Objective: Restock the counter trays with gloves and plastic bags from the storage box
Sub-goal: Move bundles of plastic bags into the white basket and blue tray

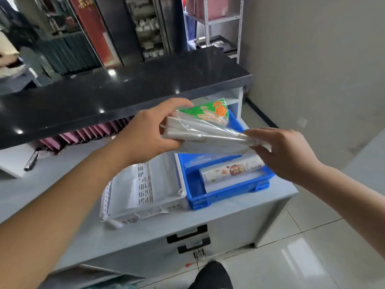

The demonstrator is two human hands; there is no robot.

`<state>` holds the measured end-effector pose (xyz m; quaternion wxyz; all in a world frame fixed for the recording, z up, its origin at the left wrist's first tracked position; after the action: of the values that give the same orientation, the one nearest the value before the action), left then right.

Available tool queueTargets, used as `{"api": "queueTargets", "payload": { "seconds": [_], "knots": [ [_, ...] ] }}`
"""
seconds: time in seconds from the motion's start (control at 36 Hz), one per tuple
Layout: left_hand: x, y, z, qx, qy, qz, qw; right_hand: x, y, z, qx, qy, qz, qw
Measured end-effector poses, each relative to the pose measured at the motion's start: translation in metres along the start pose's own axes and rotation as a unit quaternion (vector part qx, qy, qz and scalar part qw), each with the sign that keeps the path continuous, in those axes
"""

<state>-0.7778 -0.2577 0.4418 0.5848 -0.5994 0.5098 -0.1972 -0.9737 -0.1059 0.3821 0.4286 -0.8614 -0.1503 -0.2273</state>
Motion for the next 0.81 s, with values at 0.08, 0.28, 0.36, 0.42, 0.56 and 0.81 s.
{"api": "queueTargets", "payload": {
  "seconds": [0.08, 0.28, 0.36, 0.42, 0.56, 0.81],
  "knots": [
    [0.04, 0.025, -0.031, -0.029, -0.02, 0.01, 0.999, -0.033, 0.029, -0.033, 0.048, 0.031, 0.023, 0.998],
    [0.132, 0.113, -0.078, -0.021, -0.102, 0.029, 0.994, -0.107, 0.111, -0.094, 0.145, 0.057, 0.099, 0.983],
    [0.159, 0.156, -0.083, 0.018, -0.124, -0.032, 0.992, -0.137, 0.144, -0.103, 0.199, 0.069, 0.137, 0.968],
    [0.17, 0.179, -0.084, 0.044, -0.126, -0.063, 0.989, -0.153, 0.162, -0.103, 0.228, 0.079, 0.159, 0.957],
    [0.17, 0.205, -0.089, 0.064, -0.075, -0.098, 0.99, -0.176, 0.189, -0.094, 0.272, 0.097, 0.186, 0.939],
    [0.18, 0.203, -0.101, 0.066, -0.065, -0.114, 0.989, -0.194, 0.199, -0.111, 0.352, 0.196, 0.133, 0.906]
  ]
}}
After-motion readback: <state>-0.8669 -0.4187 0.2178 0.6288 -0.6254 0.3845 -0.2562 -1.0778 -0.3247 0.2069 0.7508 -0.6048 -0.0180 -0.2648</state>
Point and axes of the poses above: each hand's wrist, its own z-axis away from the middle knuckle, its own y-axis out of the palm, x = y × z, the point moved 7 cm from there along -z, towards the middle knuckle, and after that the axes turned 13 degrees about -z, right-handed, at the moved point
